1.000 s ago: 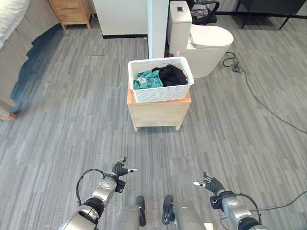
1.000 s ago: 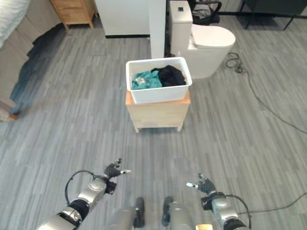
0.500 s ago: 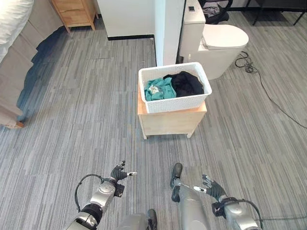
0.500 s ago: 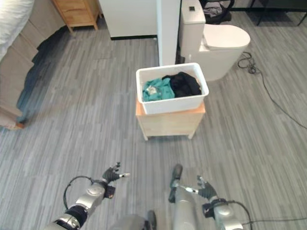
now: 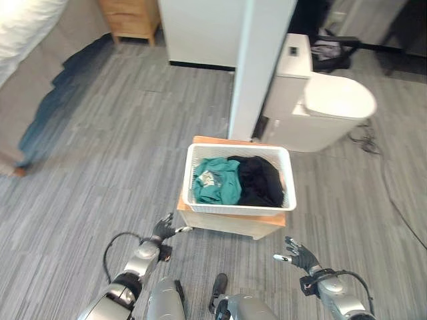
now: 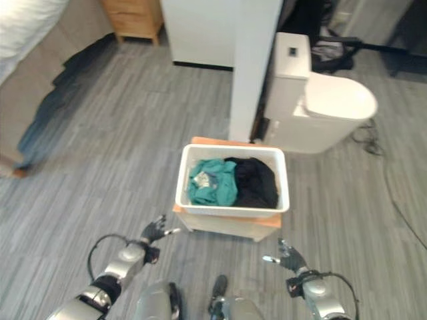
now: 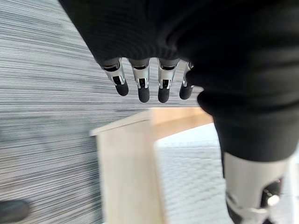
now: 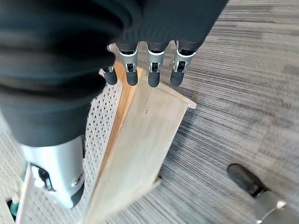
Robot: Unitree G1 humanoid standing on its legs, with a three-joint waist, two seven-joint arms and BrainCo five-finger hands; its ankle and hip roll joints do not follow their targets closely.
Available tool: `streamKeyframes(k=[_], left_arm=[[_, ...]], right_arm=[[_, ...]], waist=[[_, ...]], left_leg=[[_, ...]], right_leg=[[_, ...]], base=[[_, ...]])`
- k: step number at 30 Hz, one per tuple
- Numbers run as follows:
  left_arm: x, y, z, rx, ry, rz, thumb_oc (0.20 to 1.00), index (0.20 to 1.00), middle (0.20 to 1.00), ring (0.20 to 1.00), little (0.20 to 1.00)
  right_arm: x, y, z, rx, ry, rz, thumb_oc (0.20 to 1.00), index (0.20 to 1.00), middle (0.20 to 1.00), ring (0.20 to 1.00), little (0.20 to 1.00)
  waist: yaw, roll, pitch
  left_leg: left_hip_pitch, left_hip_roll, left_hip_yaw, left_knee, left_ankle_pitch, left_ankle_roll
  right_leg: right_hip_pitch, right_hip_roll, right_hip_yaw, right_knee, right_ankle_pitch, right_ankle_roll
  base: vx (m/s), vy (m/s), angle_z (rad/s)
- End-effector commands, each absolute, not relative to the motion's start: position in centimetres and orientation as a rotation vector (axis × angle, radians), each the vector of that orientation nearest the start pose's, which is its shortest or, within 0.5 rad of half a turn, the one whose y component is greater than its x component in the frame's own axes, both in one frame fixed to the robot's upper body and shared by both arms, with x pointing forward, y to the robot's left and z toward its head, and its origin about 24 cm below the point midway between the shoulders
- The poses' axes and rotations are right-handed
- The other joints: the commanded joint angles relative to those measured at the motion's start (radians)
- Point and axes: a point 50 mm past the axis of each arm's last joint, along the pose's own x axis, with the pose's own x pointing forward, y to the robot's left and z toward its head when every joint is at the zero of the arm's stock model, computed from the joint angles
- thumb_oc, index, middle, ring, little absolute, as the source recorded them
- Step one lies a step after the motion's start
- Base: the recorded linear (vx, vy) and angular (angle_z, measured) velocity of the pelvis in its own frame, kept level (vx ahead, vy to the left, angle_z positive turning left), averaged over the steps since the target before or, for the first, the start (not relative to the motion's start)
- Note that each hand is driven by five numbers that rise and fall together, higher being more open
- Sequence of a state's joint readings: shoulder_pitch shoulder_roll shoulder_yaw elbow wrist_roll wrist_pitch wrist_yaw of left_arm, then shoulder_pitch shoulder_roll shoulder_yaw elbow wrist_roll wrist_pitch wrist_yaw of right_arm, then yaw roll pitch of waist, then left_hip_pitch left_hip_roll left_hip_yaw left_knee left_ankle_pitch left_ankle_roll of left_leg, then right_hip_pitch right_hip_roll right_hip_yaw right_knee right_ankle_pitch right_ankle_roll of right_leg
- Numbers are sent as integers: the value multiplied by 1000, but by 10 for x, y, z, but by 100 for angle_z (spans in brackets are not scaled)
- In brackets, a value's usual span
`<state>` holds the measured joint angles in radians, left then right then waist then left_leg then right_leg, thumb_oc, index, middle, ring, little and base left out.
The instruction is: Grab the laundry basket,head to the washer,open it,put in the laundry and shut it.
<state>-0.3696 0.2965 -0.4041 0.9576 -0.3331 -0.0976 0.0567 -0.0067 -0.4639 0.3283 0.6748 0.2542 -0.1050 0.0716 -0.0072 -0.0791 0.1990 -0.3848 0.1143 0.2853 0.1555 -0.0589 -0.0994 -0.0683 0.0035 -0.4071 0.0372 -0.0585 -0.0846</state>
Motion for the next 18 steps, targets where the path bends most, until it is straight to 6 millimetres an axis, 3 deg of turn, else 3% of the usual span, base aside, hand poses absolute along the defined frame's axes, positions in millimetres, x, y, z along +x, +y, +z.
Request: streamKeyframes(k=[1,4,8,10,11,14,16,18], left_arm=[[274,190,-59,239,492,-82,1000,1000,1000,1000,1000],[273,197,-56,209,471,-51,1000,1000,1000,1000,1000],[268,204,-58,209,481,-30,1000,1000,1000,1000,1000],[263,211,-61,210,497,-6,1000,1000,1000,1000,1000],[262,215,-62,210,502,10,1000,1000,1000,1000,1000],[257,222,-65,205,519,35,1000,1000,1000,1000,1000],[255,225,-66,212,522,44,1000,1000,1000,1000,1000],[255,224,-66,214,521,40,1000,1000,1000,1000,1000]], right_arm=[[200,-239,-70,-345,566,202,1000,1000,1000,1000,1000],[213,-225,-63,-384,518,270,1000,1000,1000,1000,1000],[222,-210,-57,-405,470,326,1000,1000,1000,1000,1000],[221,-203,-58,-410,467,361,1000,1000,1000,1000,1000],[222,-198,-58,-408,461,377,1000,1000,1000,1000,1000],[221,-192,-60,-402,467,400,1000,1000,1000,1000,1000],[219,-190,-61,-392,467,412,1000,1000,1000,1000,1000],[218,-197,-61,-412,478,398,1000,1000,1000,1000,1000]], waist=[[9,36,28],[13,28,31],[32,17,26],[40,7,18],[45,4,19],[56,10,22],[68,13,16],[69,5,22]], left_leg=[[124,-72,-111,18,96,58],[158,-93,-83,14,64,86],[182,-101,-45,6,51,99],[203,-108,-29,-12,41,106],[214,-109,-11,-23,44,109],[231,-92,6,-38,46,111],[245,-79,6,-31,19,92],[223,-75,-16,36,21,92]], right_leg=[[-50,-124,76,104,78,182],[-63,-145,121,121,82,195],[-62,-158,151,109,103,214],[-62,-165,155,117,125,232],[-75,-183,141,138,166,246],[-100,-207,119,190,188,263],[-99,-261,82,134,196,285],[-81,-262,122,66,211,279]], base=[[183,192,-79],[148,224,-100],[88,155,-31],[93,155,-7],[44,106,-29],[37,47,-37],[57,-75,-15],[11,-155,14]])
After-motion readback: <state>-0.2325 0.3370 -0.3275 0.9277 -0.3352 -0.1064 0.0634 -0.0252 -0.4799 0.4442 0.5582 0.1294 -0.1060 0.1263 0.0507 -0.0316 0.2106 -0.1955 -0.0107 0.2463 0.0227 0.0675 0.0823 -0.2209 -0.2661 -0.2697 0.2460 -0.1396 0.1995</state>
